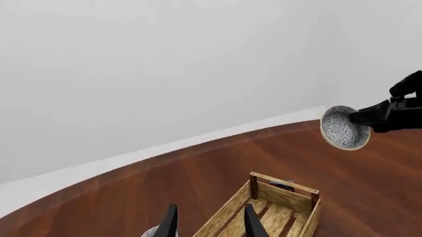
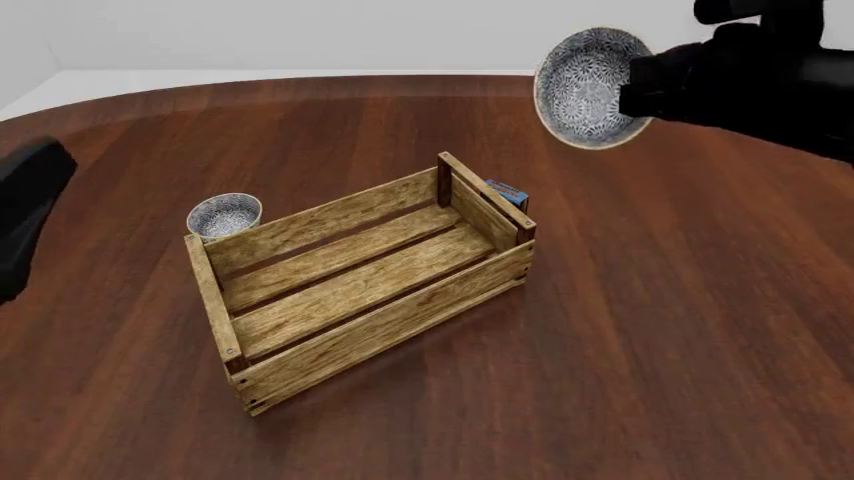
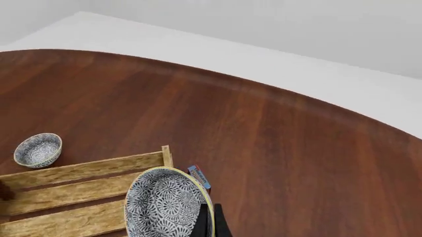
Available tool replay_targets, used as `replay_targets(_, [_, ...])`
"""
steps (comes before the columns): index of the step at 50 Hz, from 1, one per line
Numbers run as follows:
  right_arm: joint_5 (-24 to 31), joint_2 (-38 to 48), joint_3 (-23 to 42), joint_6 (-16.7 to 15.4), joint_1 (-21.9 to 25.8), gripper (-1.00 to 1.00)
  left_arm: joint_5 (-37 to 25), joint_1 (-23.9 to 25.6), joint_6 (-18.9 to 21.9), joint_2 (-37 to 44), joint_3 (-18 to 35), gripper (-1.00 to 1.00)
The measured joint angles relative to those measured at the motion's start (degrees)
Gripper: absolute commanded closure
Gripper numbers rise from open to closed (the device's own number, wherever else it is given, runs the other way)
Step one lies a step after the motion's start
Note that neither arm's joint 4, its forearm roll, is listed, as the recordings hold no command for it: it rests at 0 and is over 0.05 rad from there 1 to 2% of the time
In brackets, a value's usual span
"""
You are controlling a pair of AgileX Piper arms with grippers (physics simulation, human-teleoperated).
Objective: Stack the right bowl on the left bowl and place them in the tray.
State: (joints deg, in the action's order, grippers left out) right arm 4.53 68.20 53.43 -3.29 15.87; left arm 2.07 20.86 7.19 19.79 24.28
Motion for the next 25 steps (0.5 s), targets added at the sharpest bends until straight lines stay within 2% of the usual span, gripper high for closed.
replay_targets(25, [-1.7,2.5,2.7,-1.6,2.8,1.0,4.1,9.3,1.7,17.0,11.4,-1.0])
